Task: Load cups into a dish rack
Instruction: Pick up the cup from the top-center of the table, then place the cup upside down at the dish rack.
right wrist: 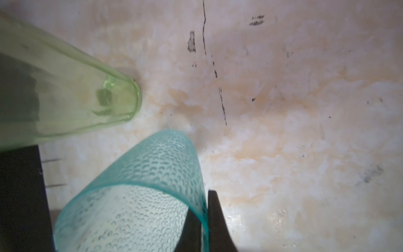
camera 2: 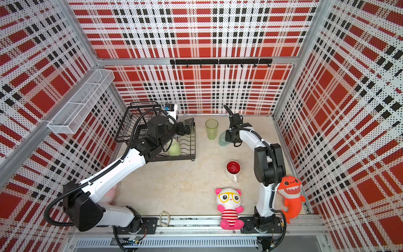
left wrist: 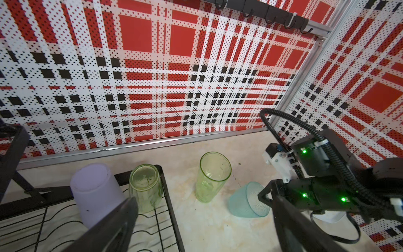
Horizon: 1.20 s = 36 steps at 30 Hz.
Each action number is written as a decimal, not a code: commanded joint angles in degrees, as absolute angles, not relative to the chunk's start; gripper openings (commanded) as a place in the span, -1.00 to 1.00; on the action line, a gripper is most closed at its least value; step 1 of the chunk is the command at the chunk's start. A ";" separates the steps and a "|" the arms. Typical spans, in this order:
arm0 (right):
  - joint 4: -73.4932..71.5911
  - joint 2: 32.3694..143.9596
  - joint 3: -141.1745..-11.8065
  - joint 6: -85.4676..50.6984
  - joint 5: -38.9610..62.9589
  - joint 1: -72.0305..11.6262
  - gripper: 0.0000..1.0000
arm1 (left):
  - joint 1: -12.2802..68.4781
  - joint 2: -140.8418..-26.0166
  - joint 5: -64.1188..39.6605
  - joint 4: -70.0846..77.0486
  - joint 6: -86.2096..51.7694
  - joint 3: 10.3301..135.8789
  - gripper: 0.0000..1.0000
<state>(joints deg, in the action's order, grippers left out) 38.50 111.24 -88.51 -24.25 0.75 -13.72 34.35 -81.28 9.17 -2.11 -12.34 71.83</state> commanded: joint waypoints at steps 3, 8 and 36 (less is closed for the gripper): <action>39.42 108.95 -87.67 -23.99 1.87 -14.32 -1.00 | 36.29 -83.84 8.46 -4.47 -11.10 75.09 0.96; 30.04 99.10 -79.91 -24.96 2.15 -14.41 -1.00 | 37.75 -83.06 8.53 -5.80 -8.91 76.68 0.97; -58.18 66.40 -39.46 -18.62 1.03 -28.82 -1.00 | 31.21 -85.51 -36.32 21.64 -58.72 78.82 0.96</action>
<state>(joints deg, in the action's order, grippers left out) -45.78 65.34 -39.16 -21.23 -3.66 -27.49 29.76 -83.55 -30.83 16.67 -51.27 76.58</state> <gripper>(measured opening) 0.062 0.983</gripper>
